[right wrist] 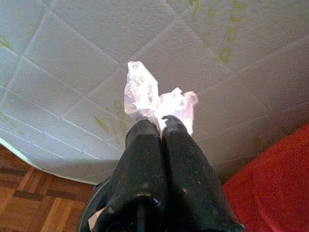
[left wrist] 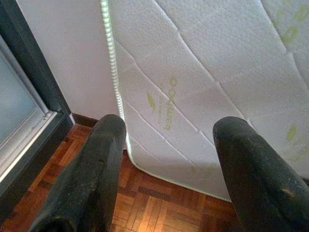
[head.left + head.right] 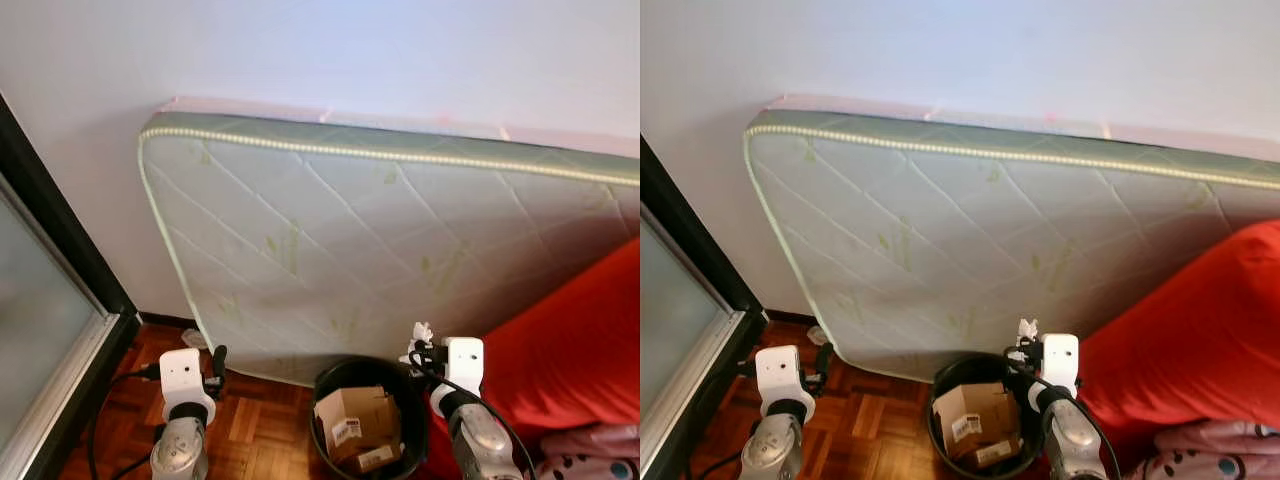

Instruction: Clean up the room

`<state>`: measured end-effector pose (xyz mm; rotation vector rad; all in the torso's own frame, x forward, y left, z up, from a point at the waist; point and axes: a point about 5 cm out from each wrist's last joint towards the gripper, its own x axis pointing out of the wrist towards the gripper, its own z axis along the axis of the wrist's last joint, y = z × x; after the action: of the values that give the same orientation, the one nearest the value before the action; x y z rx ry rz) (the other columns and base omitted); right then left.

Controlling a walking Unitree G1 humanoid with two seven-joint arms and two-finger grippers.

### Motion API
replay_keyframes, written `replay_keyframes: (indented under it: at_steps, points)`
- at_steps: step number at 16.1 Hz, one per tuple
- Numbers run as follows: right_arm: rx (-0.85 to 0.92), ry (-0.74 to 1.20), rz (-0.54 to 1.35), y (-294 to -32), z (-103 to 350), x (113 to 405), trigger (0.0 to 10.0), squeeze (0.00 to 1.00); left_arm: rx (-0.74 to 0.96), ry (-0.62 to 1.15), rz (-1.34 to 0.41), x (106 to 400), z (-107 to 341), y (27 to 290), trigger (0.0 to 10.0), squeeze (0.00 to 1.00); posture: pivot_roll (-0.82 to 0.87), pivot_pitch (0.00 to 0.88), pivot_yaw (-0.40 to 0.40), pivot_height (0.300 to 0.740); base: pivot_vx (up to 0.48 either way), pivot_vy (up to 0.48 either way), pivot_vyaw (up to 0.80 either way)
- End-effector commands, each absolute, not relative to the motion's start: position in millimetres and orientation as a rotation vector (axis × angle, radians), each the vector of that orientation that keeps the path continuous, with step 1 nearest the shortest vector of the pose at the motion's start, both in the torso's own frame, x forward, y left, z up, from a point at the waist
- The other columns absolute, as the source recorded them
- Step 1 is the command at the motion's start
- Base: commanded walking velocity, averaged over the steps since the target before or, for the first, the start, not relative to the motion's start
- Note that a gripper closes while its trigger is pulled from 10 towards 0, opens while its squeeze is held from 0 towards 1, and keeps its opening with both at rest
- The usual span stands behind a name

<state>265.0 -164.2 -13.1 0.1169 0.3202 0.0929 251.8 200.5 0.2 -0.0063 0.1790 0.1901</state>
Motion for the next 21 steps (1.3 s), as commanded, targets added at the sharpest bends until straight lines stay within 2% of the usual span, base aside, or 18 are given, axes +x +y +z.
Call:
replay_keyframes:
  at_steps: [1, 11, 15, 21]
  points:
    - [0.114, 0.322, 0.079, -167.0, -14.5, 262.4, 10.0, 0.00, -0.015, 0.198, 0.194, 250.2, -2.1, 200.5, 10.0, 0.00, -0.06, 0.056, -0.070, 0.676, 0.000, 0.000, 0.00]
    - [0.081, 0.382, 0.086, -166.4, -19.2, 261.7, 10.0, 0.00, -0.020, 0.193, 0.211, 251.2, 0.0, 203.3, 10.0, 0.00, -0.06, 0.069, -0.076, 0.676, 0.000, 0.000, 0.00]
    - [0.098, 0.367, 0.098, -163.3, -18.4, 261.5, 10.0, 0.00, -0.020, 0.192, 0.215, 251.3, 0.2, 204.1, 10.0, 0.00, -0.06, 0.069, -0.077, 0.647, 0.000, 0.000, 0.00]
    - [0.097, 0.365, 0.096, -162.3, -17.7, 262.5, 10.0, 0.00, -0.023, 0.187, 0.220, 251.5, 0.9, 205.3, 10.0, 0.00, -0.05, 0.072, -0.078, 0.647, 0.000, 0.000, 0.00]
